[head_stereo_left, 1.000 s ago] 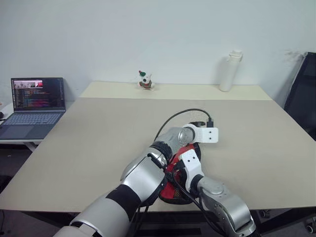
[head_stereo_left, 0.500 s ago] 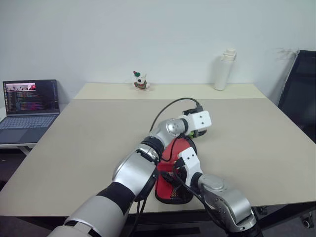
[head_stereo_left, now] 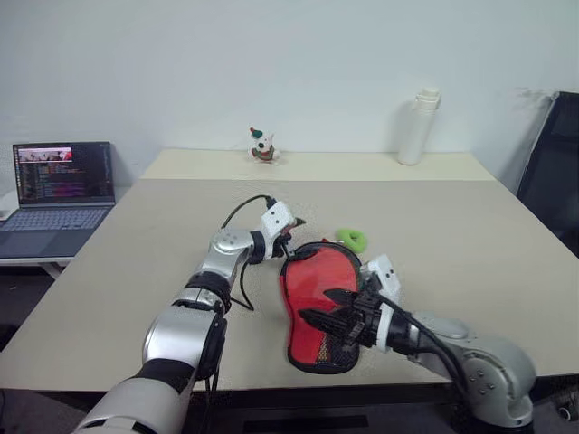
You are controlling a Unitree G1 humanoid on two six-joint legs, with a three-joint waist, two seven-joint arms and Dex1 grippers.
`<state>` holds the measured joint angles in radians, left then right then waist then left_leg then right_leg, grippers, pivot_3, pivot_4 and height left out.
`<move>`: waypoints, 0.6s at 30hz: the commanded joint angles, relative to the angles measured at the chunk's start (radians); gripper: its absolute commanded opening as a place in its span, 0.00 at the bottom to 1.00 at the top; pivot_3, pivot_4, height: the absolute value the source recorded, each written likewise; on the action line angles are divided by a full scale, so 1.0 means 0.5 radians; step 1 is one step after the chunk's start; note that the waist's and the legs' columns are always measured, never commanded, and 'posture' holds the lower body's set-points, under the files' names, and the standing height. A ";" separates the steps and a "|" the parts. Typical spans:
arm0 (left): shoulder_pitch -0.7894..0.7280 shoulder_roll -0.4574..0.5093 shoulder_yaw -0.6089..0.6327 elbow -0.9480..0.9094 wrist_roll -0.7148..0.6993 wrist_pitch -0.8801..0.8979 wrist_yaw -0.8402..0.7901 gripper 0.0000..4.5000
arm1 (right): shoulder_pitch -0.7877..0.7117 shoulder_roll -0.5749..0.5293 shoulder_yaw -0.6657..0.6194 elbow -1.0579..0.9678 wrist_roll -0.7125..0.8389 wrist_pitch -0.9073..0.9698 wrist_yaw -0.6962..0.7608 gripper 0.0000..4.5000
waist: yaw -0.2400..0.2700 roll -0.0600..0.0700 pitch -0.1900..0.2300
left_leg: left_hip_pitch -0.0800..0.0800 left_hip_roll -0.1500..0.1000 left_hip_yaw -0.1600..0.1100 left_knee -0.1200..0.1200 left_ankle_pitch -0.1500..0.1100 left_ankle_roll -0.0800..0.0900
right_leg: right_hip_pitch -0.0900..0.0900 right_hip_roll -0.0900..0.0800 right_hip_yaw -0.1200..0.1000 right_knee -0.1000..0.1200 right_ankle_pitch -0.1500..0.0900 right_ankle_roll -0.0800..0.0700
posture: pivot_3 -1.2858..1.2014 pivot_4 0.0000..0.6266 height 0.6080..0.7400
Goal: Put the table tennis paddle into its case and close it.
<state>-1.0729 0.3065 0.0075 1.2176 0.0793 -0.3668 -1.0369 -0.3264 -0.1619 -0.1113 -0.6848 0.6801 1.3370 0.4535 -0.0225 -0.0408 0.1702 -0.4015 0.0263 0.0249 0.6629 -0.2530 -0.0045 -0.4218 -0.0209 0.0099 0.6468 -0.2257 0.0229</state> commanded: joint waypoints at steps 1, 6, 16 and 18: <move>0.044 0.012 0.030 -0.185 -0.113 0.061 -0.116 0.99 | -0.104 -0.039 -0.187 0.049 0.094 -0.032 -0.036 1.00 | -0.003 0.000 0.000 | 0.001 0.000 0.000 0.000 0.000 0.000 | 0.000 0.000 0.000 0.000 0.000 0.000 | 0.52 0.24 1.00; 0.134 -0.014 -0.033 -0.313 -0.133 0.107 -0.237 0.99 | -0.280 -0.200 -0.328 0.247 0.134 -0.092 -0.016 1.00 | -0.008 0.001 0.000 | 0.002 0.002 0.001 -0.001 0.000 0.000 | 0.000 0.004 0.000 0.002 0.000 0.000 | 0.52 0.24 1.00; 0.202 -0.073 -0.246 -0.197 0.059 0.118 -0.097 0.99 | -0.732 -0.373 -0.082 1.289 -0.432 -0.779 -0.221 1.00 | -0.015 0.001 0.000 | 0.005 0.001 0.009 -0.001 0.000 0.001 | 0.000 0.004 0.006 0.003 -0.001 0.003 | 0.52 0.24 1.00; 0.215 -0.082 -0.253 -0.199 0.052 0.128 -0.091 0.99 | -0.829 -0.329 -0.017 1.570 -0.534 -0.959 -0.214 1.00 | -0.020 0.002 0.000 | 0.003 0.002 0.009 -0.001 0.000 0.001 | 0.000 0.006 0.005 0.002 0.000 0.000 | 0.52 0.24 1.00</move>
<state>-0.9736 0.2644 -0.1110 1.1142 0.1014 -0.2981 -1.0924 -0.7070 -0.3334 -0.1357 0.0459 0.4467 0.9349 0.3460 -0.0327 -0.0396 0.1702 -0.3992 0.0270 0.0296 0.6615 -0.2530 -0.0041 -0.4223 -0.0179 0.0133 0.6481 -0.2254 0.0223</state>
